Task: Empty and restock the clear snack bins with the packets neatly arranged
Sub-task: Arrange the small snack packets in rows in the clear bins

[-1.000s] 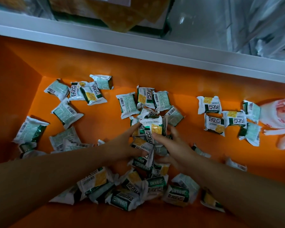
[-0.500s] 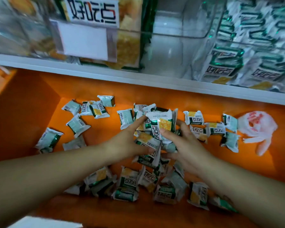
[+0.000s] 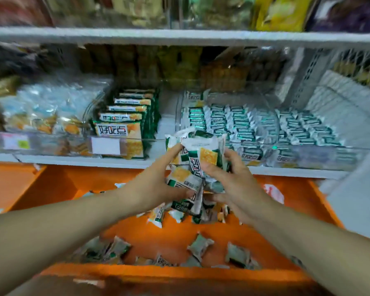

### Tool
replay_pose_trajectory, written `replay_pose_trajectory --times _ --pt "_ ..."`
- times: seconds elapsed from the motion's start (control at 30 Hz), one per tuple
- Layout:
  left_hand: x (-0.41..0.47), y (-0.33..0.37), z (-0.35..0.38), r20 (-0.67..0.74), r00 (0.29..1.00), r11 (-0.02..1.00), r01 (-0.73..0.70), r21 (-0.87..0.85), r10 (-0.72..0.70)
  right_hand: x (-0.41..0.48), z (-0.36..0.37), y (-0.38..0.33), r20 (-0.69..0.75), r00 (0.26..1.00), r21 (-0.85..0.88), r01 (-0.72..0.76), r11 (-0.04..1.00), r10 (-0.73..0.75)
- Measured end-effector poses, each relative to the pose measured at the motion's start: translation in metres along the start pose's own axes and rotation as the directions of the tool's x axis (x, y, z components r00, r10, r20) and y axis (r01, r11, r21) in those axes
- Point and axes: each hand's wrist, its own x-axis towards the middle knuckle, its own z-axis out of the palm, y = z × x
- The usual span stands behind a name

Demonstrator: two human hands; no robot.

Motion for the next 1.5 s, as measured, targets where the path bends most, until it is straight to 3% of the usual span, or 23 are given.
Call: replay_pose_trajectory --times 0.17,0.23,0.4,0.63,0.7,0.77,0.83,0.9,1.03,1.2,1.4,1.5 --pt "0.046 0.076 -0.006 -0.114 0.976 0.979 -0.174 0.102 0.185 0.020 -0.043 -0.070 -0.085 0.966 -0.068 0.238 0.969 -0.243" --pt "0.071 0.096 -0.006 -0.137 0.966 0.975 -0.209 0.069 0.217 0.036 -0.058 -0.092 -0.098 0.946 -0.115 0.299 0.947 -0.310" --pt "0.134 0.102 0.007 -0.171 0.967 0.981 -0.193 -0.018 0.187 0.085 -0.086 -0.114 -0.109 0.962 -0.179 0.230 0.957 -0.252" --pt "0.192 0.078 0.028 -0.067 0.998 0.987 0.008 -0.163 -0.019 0.129 -0.101 -0.099 -0.129 0.970 -0.407 0.135 0.903 -0.204" --pt "0.198 0.073 0.029 -0.056 0.996 0.983 0.059 -0.175 -0.070 0.141 -0.102 -0.096 -0.110 0.968 -0.585 0.120 0.802 -0.225" --pt "0.201 0.069 0.028 -0.055 0.995 0.988 0.078 -0.133 -0.086 0.151 -0.104 -0.095 -0.064 0.972 -0.840 0.070 0.537 -0.226" --pt "0.202 0.065 0.025 -0.070 0.993 0.993 0.094 -0.066 -0.098 0.155 -0.103 -0.096 -0.057 0.975 -0.968 -0.002 0.251 -0.214" --pt "0.200 0.063 0.022 -0.099 0.991 0.996 0.090 -0.001 -0.089 0.156 -0.100 -0.100 -0.092 0.979 -0.989 -0.069 0.128 -0.182" --pt "0.188 0.066 0.014 -0.158 0.984 0.997 0.076 -0.022 -0.079 0.156 -0.097 -0.107 -0.149 0.977 -0.988 -0.141 0.063 -0.151" --pt "0.164 0.066 -0.002 -0.290 0.956 0.994 0.004 -0.113 -0.036 0.148 -0.098 -0.107 -0.118 0.973 -0.992 -0.125 -0.021 -0.198" --pt "0.125 0.052 -0.012 -0.436 0.900 0.910 -0.191 -0.369 0.012 0.139 -0.095 -0.098 -0.034 0.962 -0.998 -0.019 0.059 -0.271" --pt "0.100 0.042 -0.017 -0.542 0.840 0.913 -0.227 -0.339 0.007 0.139 -0.096 -0.094 0.032 0.970 -0.999 0.036 0.011 -0.241"
